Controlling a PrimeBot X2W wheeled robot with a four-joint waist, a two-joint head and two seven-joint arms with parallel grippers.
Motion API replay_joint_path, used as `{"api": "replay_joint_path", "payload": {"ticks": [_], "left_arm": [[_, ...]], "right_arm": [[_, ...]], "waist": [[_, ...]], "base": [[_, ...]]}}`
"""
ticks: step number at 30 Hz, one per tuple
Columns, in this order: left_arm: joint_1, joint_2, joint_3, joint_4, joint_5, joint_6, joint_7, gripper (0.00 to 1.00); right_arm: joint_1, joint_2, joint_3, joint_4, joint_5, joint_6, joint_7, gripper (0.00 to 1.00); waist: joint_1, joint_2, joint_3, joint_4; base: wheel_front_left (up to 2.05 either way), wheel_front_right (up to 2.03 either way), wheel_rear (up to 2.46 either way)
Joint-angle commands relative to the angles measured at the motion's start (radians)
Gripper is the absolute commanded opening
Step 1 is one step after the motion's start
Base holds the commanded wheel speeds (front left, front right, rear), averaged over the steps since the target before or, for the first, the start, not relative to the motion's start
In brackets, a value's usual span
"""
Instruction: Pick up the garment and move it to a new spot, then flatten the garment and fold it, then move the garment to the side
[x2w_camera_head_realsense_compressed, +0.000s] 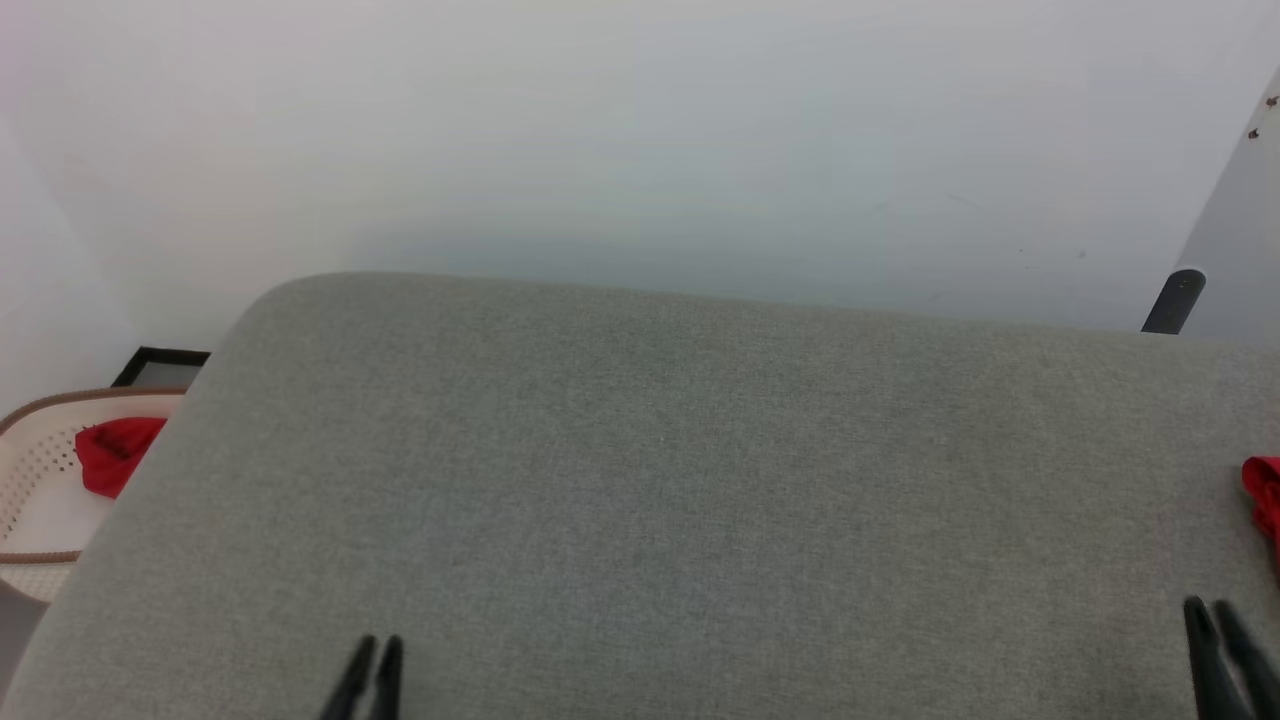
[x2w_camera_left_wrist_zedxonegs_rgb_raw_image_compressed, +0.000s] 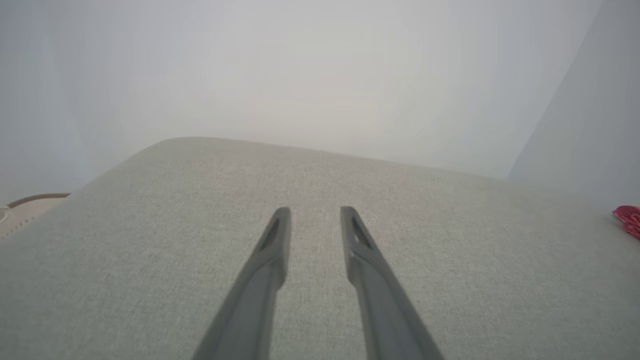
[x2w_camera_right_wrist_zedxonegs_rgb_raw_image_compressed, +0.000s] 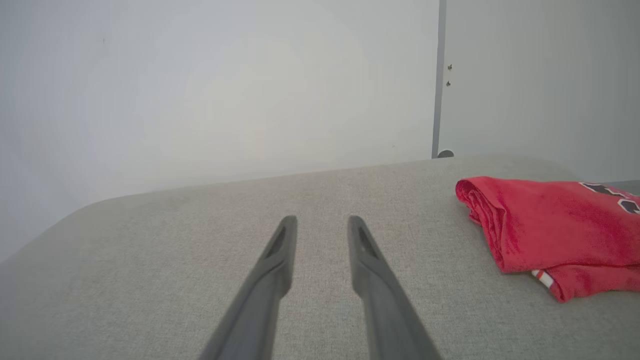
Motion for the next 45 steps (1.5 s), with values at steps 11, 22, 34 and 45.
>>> {"api": "replay_joint_path", "payload": {"ticks": [11,22,34,45], "left_arm": [[-0.046,-0.018,0.023,0.024,-0.191,-0.001,0.053,0.00],[-0.087,-0.036,0.045,0.046,-0.360,-0.002,0.101,0.00],[-0.126,-0.053,0.066,0.068,-0.520,-0.004,0.147,0.00],[-0.157,-0.067,0.084,0.085,-0.651,-0.005,0.185,0.00]], "right_arm": [[-0.051,0.016,0.006,0.047,0.178,0.000,0.023,0.00],[-0.094,0.031,0.015,0.089,0.338,0.000,0.040,0.00],[-0.135,0.045,0.023,0.129,0.490,0.000,0.057,0.00],[-0.169,0.057,0.029,0.162,0.614,0.000,0.070,0.00]], "waist": [[0.0000,0.0000,0.007,-0.002],[0.0000,0.0000,0.015,-0.003],[0.0000,0.0000,0.023,-0.005],[0.0000,0.0000,0.030,-0.007]], "base": [[0.00,0.00,0.00],[0.00,0.00,0.00],[0.00,0.00,0.00],[0.00,0.00,0.00]]}}
